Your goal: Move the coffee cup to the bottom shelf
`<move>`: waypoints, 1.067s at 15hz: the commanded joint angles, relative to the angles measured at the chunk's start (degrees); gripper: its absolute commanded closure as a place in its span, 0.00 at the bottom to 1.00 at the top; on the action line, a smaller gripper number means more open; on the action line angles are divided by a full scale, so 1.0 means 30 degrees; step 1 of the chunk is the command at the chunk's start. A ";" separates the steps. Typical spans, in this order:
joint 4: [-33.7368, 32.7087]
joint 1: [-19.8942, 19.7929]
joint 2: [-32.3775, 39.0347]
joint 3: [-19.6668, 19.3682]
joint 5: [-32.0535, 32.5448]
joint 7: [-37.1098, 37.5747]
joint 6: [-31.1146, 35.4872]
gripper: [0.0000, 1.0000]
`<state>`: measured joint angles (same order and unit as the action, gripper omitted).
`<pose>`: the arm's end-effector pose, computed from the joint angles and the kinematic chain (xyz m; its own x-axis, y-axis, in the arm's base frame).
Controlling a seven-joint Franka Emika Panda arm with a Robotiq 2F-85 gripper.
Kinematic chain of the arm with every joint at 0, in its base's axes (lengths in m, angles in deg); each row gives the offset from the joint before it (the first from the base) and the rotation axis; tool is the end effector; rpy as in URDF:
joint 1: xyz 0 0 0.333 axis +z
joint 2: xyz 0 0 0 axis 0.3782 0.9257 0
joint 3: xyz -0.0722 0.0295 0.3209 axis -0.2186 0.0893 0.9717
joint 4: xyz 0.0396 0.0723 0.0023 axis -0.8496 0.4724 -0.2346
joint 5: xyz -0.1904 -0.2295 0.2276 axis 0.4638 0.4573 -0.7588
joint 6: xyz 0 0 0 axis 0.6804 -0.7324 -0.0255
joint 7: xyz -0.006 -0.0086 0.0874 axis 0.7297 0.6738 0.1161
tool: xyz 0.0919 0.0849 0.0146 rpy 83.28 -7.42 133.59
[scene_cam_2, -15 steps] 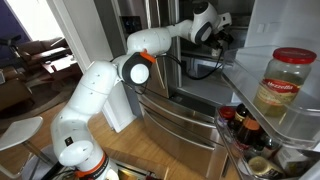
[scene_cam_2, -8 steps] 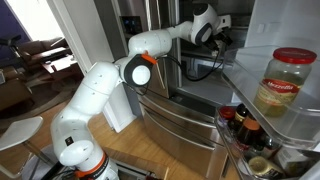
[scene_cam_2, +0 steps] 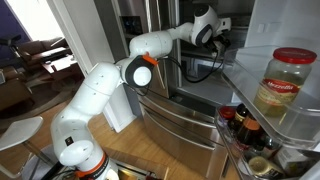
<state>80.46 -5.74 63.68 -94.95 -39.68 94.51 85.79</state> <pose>0.6927 -0.4529 0.5309 0.3559 -0.6047 0.7125 -0.6628 -0.7008 -0.2637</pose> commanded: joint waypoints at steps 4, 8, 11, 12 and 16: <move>-0.1197 -0.0106 0.0430 -0.0162 0.0139 0.0681 -0.2362 0.81; -0.1457 -0.0173 0.0460 -0.0109 0.0033 0.0940 -0.3156 1.00; -0.1576 -0.0329 0.0426 0.0105 -0.0178 0.0983 -0.3504 0.99; -0.1551 -0.0380 0.0349 0.0171 -0.0282 0.1043 -0.3721 0.99; -0.1298 -0.0584 -0.0188 0.0476 -0.0785 0.0959 -0.4147 0.99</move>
<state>77.52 -6.40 63.62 -94.70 -40.41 96.86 75.95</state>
